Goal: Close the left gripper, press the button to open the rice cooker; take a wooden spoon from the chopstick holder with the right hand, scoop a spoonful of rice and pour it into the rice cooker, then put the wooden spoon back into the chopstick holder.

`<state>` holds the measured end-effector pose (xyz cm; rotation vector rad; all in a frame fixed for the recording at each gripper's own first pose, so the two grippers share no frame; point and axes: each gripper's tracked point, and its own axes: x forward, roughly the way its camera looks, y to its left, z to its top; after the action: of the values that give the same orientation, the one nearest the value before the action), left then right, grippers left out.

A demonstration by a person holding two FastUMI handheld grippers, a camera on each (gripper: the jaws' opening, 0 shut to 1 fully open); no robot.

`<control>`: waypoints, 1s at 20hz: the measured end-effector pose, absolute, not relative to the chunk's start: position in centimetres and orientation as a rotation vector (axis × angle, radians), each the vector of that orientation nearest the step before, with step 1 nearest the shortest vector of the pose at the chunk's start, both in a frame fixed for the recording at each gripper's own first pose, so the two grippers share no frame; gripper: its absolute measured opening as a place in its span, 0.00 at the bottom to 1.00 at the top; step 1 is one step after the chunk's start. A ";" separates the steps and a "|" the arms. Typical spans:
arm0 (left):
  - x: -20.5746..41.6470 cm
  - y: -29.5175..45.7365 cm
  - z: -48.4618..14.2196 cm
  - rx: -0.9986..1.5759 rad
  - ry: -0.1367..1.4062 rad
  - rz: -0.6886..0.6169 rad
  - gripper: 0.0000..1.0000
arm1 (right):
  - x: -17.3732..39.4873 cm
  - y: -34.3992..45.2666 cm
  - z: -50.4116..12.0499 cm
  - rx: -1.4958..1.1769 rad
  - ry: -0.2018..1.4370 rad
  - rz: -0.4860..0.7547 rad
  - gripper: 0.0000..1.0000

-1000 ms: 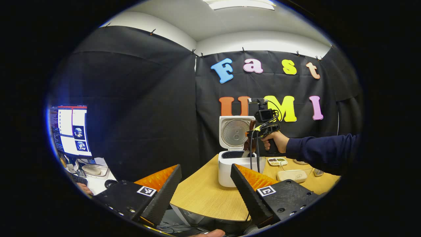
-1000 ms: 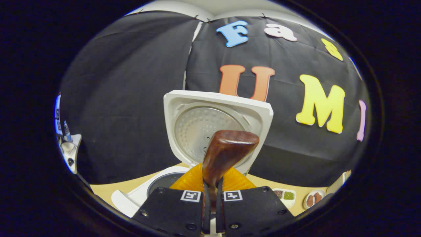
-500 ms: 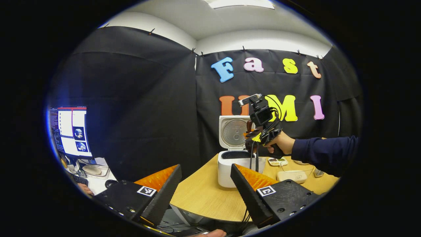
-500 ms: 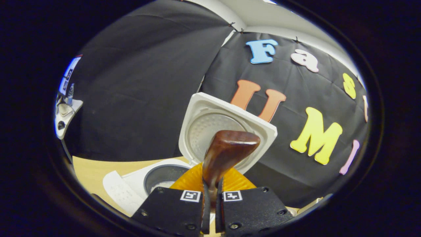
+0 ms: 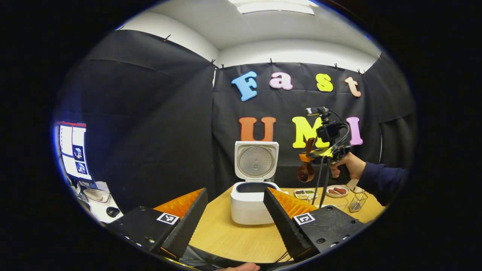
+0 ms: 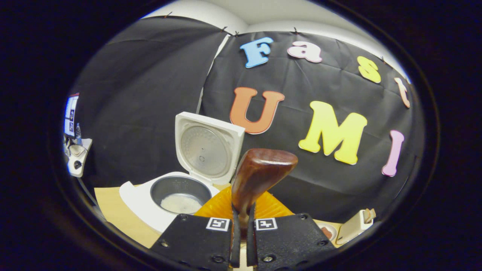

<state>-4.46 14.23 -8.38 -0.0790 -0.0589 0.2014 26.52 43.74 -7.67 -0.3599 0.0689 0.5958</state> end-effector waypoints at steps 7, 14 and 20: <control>0.8 7.7 -6.7 -0.070 -0.089 0.106 0.94 | 26.6 28.9 -5.6 -0.226 0.097 0.448 0.12; 5.3 1.4 -6.6 -0.092 -0.070 0.018 0.94 | 25.8 17.8 -5.6 -0.164 0.069 0.274 0.14; 7.0 -0.7 -6.6 -0.059 -0.052 -0.002 0.94 | 26.4 11.5 -10.6 -0.116 0.115 0.178 0.15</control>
<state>6.96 -0.74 -6.62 -0.0590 -0.0519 -0.0023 26.41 11.53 -10.55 -0.1158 0.1151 0.1781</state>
